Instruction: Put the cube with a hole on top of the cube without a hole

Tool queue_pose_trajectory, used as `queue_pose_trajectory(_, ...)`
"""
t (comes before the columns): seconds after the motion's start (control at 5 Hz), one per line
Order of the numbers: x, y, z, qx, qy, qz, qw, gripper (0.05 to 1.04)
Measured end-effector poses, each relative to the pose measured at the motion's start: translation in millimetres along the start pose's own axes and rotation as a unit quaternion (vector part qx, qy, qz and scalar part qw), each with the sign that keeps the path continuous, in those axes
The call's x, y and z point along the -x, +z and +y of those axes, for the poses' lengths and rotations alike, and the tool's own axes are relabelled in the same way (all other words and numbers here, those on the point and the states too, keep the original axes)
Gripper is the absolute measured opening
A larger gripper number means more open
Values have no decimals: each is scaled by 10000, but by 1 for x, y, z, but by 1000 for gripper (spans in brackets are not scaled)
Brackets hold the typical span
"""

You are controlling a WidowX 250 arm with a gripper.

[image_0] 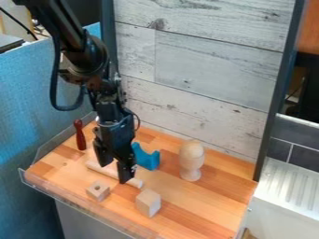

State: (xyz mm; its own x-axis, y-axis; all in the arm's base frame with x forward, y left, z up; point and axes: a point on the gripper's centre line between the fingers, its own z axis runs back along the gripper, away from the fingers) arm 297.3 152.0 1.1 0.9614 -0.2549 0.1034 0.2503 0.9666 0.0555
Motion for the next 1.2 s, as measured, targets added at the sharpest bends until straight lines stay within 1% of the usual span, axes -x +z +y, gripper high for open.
queue_pose_trajectory(0.2, 7, -2, 6, -82, -244, 3, 9997, 1000)
queue_pose_trajectory(0.4, 10, -11, 6, -307, -402, -102, 9987, 1001)
queue_pose_trajectory(0.6, 13, -21, 10, -386, -323, -212, 9985, 1001)
queue_pose_trajectory(0.8, 15, -25, 18, -391, -227, -175, 9988, 1000)
queue_pose_trajectory(1.2, 17, -35, 30, -204, -145, 61, 9997, 1001)
